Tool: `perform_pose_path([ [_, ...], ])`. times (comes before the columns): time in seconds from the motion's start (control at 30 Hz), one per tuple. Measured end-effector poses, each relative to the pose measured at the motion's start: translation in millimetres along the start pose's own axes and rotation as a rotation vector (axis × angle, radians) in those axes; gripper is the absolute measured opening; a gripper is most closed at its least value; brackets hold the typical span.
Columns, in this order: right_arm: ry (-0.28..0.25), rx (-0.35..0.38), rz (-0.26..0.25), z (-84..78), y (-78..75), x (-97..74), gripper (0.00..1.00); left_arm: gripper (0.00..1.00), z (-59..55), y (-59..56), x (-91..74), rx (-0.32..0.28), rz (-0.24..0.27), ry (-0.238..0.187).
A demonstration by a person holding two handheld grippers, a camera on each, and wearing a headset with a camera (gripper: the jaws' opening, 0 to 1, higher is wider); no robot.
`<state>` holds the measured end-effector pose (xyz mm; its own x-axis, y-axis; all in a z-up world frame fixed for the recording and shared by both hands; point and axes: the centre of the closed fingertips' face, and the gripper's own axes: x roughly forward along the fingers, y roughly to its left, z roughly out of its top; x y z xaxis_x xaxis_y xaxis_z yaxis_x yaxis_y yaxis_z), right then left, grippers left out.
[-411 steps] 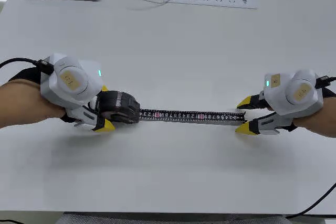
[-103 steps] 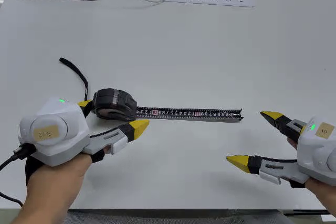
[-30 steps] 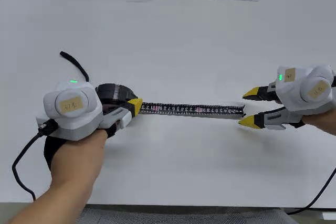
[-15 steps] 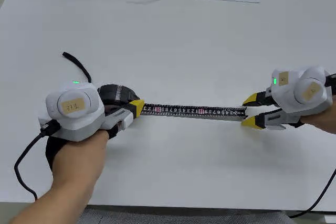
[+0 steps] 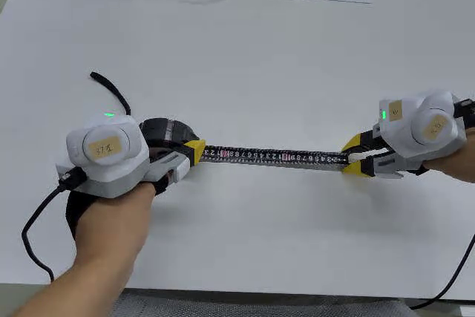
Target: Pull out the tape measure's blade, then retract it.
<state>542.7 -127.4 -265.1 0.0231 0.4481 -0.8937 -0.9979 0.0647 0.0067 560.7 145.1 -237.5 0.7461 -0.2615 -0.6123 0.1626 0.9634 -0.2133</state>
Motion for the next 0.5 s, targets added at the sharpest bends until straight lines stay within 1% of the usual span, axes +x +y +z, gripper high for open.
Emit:
perform_pose_path([
  [0.2, 0.002, -0.016, -0.002, -0.2, 0.0, 0.8, 0.11, 0.62, -0.1, -0.1, -0.1, -0.007, 0.005, 0.001],
  [0.5, 0.014, -0.017, -0.005, -0.4, -0.5, 1.1, 0.11, 0.62, -0.3, -0.4, 0.0, -0.018, 0.009, 0.000],
])
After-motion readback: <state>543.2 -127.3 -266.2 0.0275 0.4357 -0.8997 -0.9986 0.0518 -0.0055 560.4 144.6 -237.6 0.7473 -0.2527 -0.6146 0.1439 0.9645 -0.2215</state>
